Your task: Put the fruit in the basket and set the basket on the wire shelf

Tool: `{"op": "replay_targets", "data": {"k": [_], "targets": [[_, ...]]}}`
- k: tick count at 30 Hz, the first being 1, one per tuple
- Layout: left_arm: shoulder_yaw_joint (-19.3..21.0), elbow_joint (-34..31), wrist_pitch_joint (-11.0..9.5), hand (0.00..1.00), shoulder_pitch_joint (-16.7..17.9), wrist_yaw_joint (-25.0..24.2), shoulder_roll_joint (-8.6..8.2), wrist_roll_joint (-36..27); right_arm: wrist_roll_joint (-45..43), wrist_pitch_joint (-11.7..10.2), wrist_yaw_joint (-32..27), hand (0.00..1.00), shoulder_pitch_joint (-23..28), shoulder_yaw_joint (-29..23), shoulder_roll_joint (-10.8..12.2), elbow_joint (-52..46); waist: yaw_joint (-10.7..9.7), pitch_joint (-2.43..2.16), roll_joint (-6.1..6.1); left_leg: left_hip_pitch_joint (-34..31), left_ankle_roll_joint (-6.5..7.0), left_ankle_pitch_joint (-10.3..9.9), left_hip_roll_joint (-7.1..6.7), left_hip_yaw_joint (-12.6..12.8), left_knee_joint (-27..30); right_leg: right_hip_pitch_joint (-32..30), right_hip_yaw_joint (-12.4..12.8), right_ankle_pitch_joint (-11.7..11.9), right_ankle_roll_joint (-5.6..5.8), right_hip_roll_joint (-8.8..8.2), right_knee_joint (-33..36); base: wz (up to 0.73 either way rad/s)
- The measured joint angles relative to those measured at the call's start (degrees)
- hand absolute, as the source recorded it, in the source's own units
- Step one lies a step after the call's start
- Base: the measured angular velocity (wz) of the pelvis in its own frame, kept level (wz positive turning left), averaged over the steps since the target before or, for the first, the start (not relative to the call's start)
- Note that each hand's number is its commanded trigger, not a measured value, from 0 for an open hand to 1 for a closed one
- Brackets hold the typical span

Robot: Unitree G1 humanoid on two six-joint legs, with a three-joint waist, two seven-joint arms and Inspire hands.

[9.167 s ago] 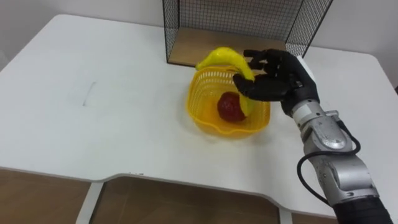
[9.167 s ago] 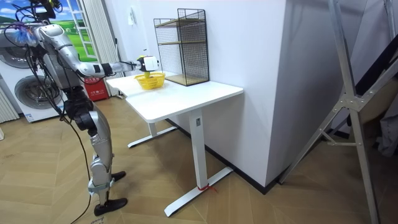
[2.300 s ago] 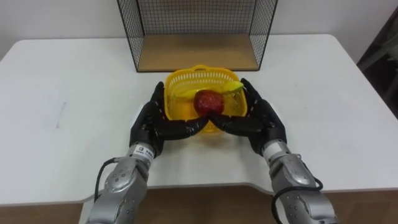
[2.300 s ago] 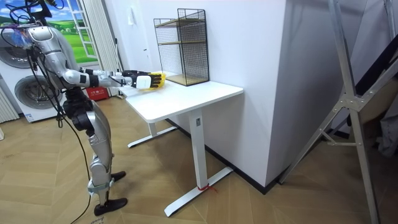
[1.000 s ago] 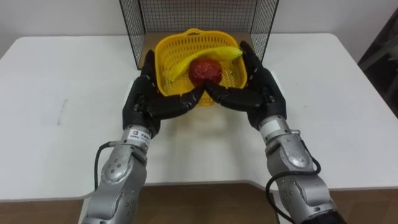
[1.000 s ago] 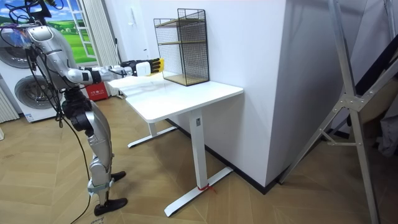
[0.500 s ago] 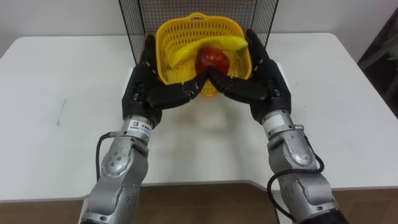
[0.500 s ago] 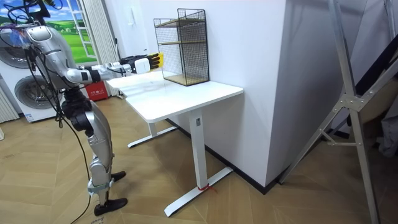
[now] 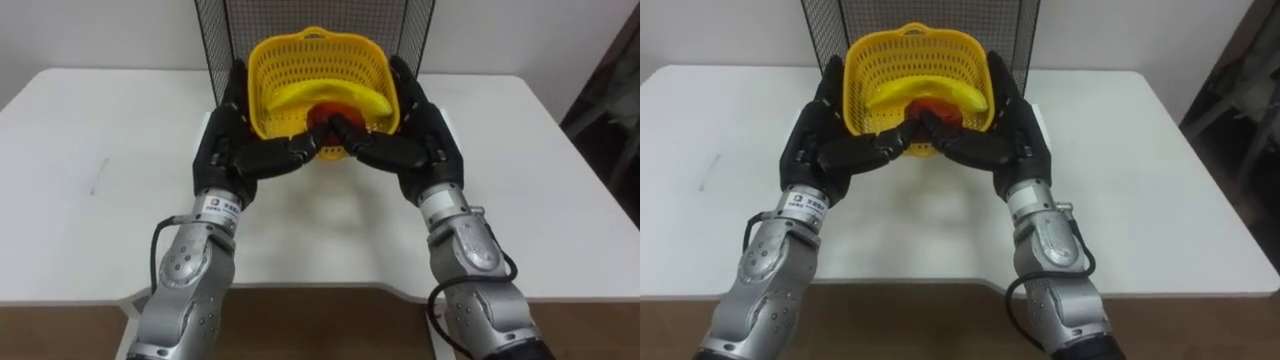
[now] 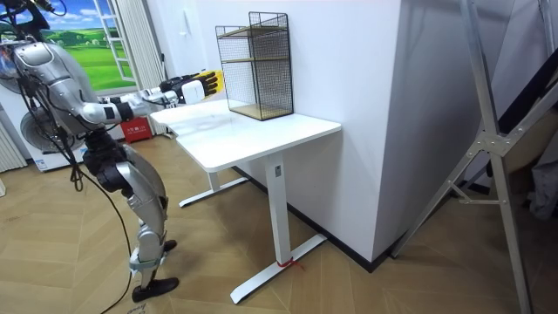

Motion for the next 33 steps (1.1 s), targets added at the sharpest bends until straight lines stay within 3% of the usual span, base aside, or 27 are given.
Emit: {"op": "replay_targets", "data": {"k": [2,3,4,5,7,10,13,16,18,20,21,25,27,29,31,33], "targets": [[0.69,0.03,0.02,0.00,-0.01,0.00,0.14,0.02,0.28,-0.04,0.52,0.00,-0.06,0.02,0.22,0.38,0.04,0.35,-0.99,-1.61,-0.07,0.78,-0.94,-0.48,-1.40,-0.36,0.60,0.33,-0.40,-0.42,-0.19,-0.04],[0.68,-0.05,0.02,0.00,-0.06,-0.01,-0.17,0.11,0.51,-0.04,0.54,0.00,-0.24,-0.11,-0.34,0.37,0.04,0.15,-1.34,-3.44,0.17,1.63,-2.74,-1.00,-6.33,-1.47,0.67,0.36,-0.26,-0.87,-0.23,0.00],[0.65,-0.09,0.02,0.00,-0.06,-0.01,-0.48,0.18,0.56,-0.03,0.54,0.00,-0.41,-0.11,-0.61,0.37,0.11,0.11,-1.27,-4.46,0.50,3.20,-3.59,-1.05,-9.35,-1.85,0.76,0.35,-0.10,-0.91,-0.27,-0.17],[0.57,-0.08,0.07,0.00,-0.02,-0.01,-0.61,0.26,0.55,0.03,0.53,0.00,-0.43,-0.05,-0.68,0.57,0.56,0.23,-1.77,-5.21,1.94,7.63,-4.51,-1.50,-11.27,-1.95,1.13,0.18,0.25,-1.52,-0.32,-0.20],[0.50,-0.09,0.06,0.00,-0.46,-0.01,0.11,-0.19,0.67,0.27,0.76,0.00,-0.49,0.01,-0.74,0.56,0.34,-0.26,-2.77,-4.31,2.34,7.81,-5.45,-1.30,-12.62,-1.77,0.88,0.55,1.15,-2.14,-1.66,-0.02],[0.51,-0.10,0.01,0.00,-0.74,-0.02,0.06,-0.66,1.65,0.27,0.98,0.00,-1.34,-0.05,-1.22,0.57,0.32,-0.26,-2.80,-4.27,3.05,6.79,-6.52,-1.28,-12.01,-1.58,0.06,0.47,1.86,-3.24,-2.17,0.08],[0.54,-0.10,0.01,0.00,-0.74,-0.02,0.00,-0.90,1.68,0.28,0.98,0.00,-1.39,0.00,-0.82,0.56,0.09,-0.16,-2.64,-4.69,3.40,4.51,-7.59,-1.62,-9.60,-0.61,-0.36,-0.70,2.49,-3.94,-1.81,0.11],[0.01,-0.09,0.02,0.00,-0.76,-0.02,-0.03,-0.84,1.55,0.27,0.88,0.00,-1.43,-0.03,-1.10,0.56,-0.79,-0.12,-2.61,-4.40,4.93,2.12,-10.07,-1.44,-8.10,-0.31,-0.47,-3.26,4.37,-6.88,1.33,0.15],[-0.09,-0.10,0.02,0.00,-1.07,-0.02,-0.27,-1.23,1.56,-0.13,0.20,0.00,-1.45,-0.02,-1.19,0.32,-0.99,-0.17,-2.69,-4.05,6.53,0.89,-12.56,-0.56,-7.42,-2.25,0.40,-4.57,6.05,-10.09,8.00,0.00],[-0.09,-0.10,0.04,0.00,-1.30,-0.02,-0.30,-1.22,1.58,-0.18,-0.15,0.00,-1.44,0.08,-1.20,0.30,-1.15,-0.02,-3.00,-4.08,8.04,-0.14,-14.00,0.63,-6.20,-5.51,1.54,-4.03,6.34,-12.53,15.21,0.04],[-0.08,-0.11,0.05,0.00,-1.30,-0.01,-0.42,-1.24,1.58,-0.18,-0.27,0.00,-1.44,0.03,-1.21,0.29,-0.90,0.00,-3.06,-3.93,8.79,-0.93,-14.53,1.20,-5.64,-7.35,2.46,-2.68,6.43,-13.45,19.02,0.00],[-0.09,-0.11,-0.12,0.00,-1.31,0.45,-0.37,-1.21,1.58,-0.24,-0.71,0.00,-1.55,0.08,-0.34,0.30,-0.73,0.18,-2.72,-2.37,9.97,-1.68,-14.28,1.28,-6.67,-7.79,2.87,0.97,6.69,-12.77,18.88,-0.11],[0.08,-0.12,-0.74,0.00,-1.33,0.99,-0.36,-1.22,1.28,-0.26,-0.71,0.00,-2.13,-0.12,-0.44,0.32,-0.70,0.63,-1.96,-2.46,10.37,-1.75,-13.20,1.21,-7.52,-6.82,2.72,0.15,6.62,-10.56,12.08,-0.23],[0.08,-0.12,-0.73,0.00,-1.33,1.29,-0.39,-1.22,1.07,-0.22,-0.71,0.00,-2.14,0.02,-0.39,0.50,-1.16,0.75,-1.80,-2.34,10.69,-1.51,-13.08,1.21,-8.22,-6.90,2.32,-0.26,6.16,-8.87,6.16,-0.04],[-0.19,-0.11,-0.71,0.00,-1.33,1.29,-0.62,-1.26,1.07,-0.10,-0.74,0.00,-2.15,0.00,-0.31,0.65,-1.44,0.77,-1.57,-1.61,10.80,-1.46,-13.30,1.26,-8.88,-6.46,1.82,0.55,6.73,-7.47,2.63,0.04],[-0.10,-0.11,-0.71,0.00,-1.51,1.29,-0.76,-1.14,1.12,-0.11,-0.74,0.00,-2.29,-0.18,-0.21,0.65,-1.45,0.74,-1.18,-1.15,10.61,-1.31,-12.41,1.25,-9.84,-4.50,1.46,2.20,6.67,-6.18,-1.21,0.00]]}}
